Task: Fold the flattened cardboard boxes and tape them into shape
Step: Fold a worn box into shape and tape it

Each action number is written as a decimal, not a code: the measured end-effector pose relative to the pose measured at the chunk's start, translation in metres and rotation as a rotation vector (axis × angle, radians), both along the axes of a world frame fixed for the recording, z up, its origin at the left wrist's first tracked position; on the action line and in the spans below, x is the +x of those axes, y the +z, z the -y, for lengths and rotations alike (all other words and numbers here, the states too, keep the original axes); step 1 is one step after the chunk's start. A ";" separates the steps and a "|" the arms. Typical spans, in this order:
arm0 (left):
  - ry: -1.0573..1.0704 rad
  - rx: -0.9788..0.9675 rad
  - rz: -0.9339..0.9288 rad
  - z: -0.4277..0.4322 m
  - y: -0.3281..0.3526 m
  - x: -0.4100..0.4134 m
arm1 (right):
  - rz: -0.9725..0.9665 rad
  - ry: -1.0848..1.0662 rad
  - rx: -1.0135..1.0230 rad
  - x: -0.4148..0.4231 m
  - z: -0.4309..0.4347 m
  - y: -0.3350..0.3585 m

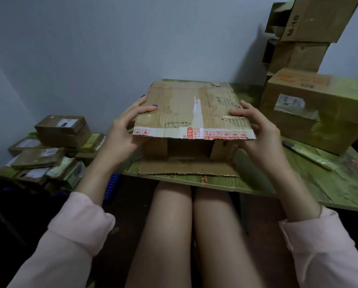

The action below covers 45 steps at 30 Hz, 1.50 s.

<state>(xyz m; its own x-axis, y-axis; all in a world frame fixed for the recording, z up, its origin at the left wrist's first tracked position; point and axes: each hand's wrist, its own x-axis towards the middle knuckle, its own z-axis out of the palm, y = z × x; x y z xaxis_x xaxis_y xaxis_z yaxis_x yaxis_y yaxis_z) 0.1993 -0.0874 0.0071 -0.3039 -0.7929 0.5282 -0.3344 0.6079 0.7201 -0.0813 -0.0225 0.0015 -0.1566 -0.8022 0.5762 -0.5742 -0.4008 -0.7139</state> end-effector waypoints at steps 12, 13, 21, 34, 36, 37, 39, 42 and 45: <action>0.069 -0.024 0.041 -0.001 -0.011 0.000 | -0.051 0.024 0.064 0.006 -0.008 -0.003; 0.023 0.042 0.066 -0.002 -0.005 0.005 | -0.040 0.122 0.156 0.001 -0.012 0.003; -0.207 0.212 0.093 -0.007 0.011 0.019 | 0.083 0.420 0.384 -0.019 -0.023 0.020; 0.019 0.082 -0.038 -0.013 -0.004 0.000 | 0.064 0.080 0.094 0.002 -0.014 -0.004; 0.044 0.076 -0.058 -0.013 -0.006 -0.003 | 0.041 0.028 0.064 0.004 -0.012 -0.006; 0.054 0.079 -0.064 -0.014 -0.007 -0.004 | 0.004 0.000 0.046 0.004 -0.011 -0.008; 0.061 0.073 -0.067 -0.014 -0.007 -0.006 | -0.122 -0.039 -0.012 0.003 -0.010 -0.009; 0.059 0.044 -0.056 -0.014 -0.007 -0.005 | -0.270 -0.031 -0.095 0.001 -0.008 -0.009; 0.068 -0.018 -0.010 -0.014 -0.010 -0.005 | -0.309 0.018 -0.095 -0.003 -0.011 -0.005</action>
<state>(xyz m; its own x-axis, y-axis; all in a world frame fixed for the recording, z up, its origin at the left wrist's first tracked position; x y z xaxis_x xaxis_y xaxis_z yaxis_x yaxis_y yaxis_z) 0.1944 -0.0738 -0.0032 -0.2443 -0.8019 0.5452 -0.3682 0.5969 0.7128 -0.0841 -0.0119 -0.0032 0.0515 -0.7433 0.6670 -0.7501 -0.4697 -0.4656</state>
